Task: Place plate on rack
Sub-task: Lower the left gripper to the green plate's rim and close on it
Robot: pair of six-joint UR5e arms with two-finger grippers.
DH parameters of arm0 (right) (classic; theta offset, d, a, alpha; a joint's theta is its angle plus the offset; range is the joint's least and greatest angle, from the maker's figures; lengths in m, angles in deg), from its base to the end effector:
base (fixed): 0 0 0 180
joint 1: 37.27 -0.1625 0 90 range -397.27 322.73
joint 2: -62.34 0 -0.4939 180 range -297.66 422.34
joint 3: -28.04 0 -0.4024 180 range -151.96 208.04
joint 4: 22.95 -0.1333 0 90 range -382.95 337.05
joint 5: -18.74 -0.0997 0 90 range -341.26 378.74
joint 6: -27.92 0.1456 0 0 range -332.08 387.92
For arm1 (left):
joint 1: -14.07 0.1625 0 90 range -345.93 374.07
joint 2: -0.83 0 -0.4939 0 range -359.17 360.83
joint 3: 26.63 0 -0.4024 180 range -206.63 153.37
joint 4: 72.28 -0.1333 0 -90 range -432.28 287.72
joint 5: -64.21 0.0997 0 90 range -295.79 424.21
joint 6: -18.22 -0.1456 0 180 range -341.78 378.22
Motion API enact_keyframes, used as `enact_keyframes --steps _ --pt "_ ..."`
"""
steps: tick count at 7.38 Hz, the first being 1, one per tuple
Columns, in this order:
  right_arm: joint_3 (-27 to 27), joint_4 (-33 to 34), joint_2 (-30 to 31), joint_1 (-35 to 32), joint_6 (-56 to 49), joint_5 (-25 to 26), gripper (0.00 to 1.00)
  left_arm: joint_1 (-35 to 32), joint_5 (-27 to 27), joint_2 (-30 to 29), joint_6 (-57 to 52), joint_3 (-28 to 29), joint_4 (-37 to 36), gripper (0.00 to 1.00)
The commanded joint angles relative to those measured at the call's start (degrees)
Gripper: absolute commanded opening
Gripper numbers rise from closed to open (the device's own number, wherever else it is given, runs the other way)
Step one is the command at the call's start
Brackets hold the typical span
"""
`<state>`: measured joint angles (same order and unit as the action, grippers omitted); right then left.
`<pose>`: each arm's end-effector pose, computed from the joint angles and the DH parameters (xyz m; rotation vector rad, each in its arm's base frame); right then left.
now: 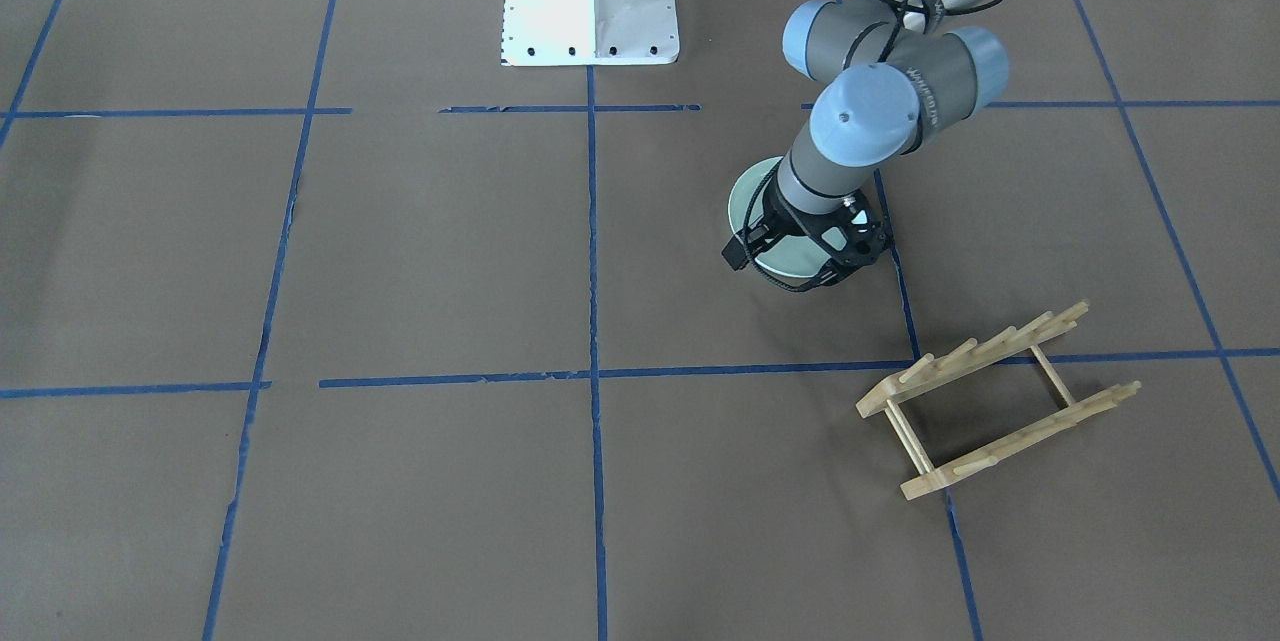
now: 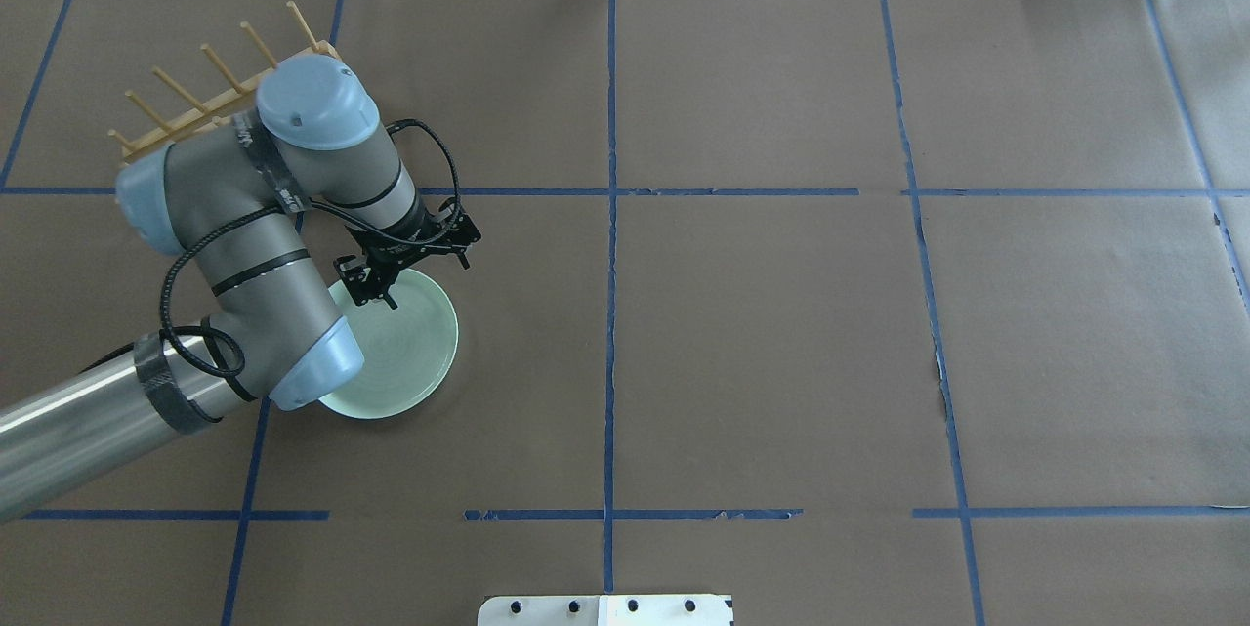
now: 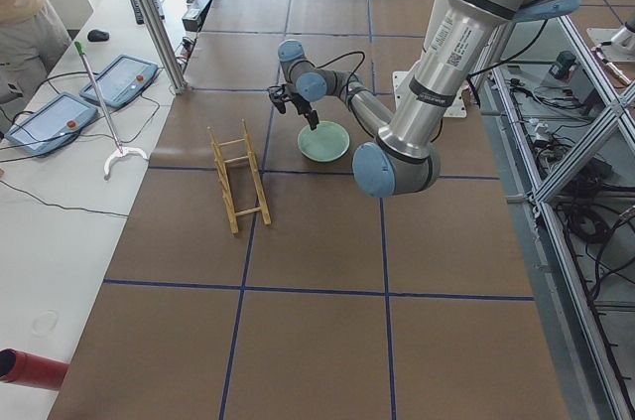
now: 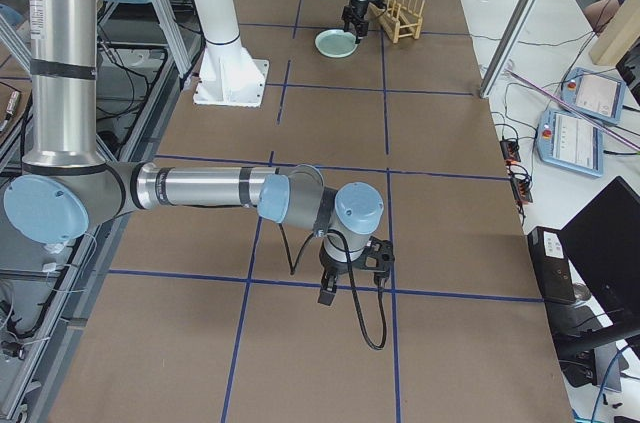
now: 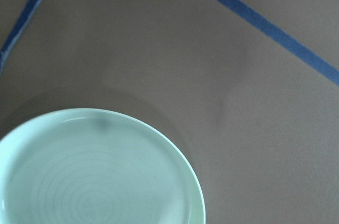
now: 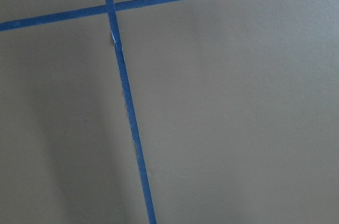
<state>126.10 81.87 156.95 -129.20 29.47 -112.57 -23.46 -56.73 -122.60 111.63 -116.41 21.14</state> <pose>0.0519 -0.4367 0.7575 -0.1875 -0.7196 0.1294 0.5697 -0.5113 0.3950 -0.3186 0.7565 -0.5020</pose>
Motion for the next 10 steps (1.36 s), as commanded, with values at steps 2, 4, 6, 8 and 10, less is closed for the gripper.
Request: enact_keyframes --steps 2,4,6,8,10 --pt "-0.1 0.0 0.1 0.0 -0.4 0.2 1.00 3.2 6.1 -2.9 -1.7 1.5 -4.6 0.91" --pt "-1.3 -1.6 0.2 0.1 -0.7 0.3 1.00 3.9 6.9 -3.0 -1.9 2.6 -4.5 0.85" --pt "-2.8 -4.4 0.2 0.0 -0.4 0.3 1.00 3.9 6.9 -3.3 -1.9 2.5 -4.6 0.54" --pt "-3.0 -4.6 0.4 0.0 -0.5 0.3 1.00 3.9 6.8 -3.0 -1.8 2.4 -4.6 0.00" --pt "-2.9 -5.0 0.4 0.0 -0.6 0.2 1.00 3.8 6.8 -3.0 -1.9 2.0 -4.6 0.00"
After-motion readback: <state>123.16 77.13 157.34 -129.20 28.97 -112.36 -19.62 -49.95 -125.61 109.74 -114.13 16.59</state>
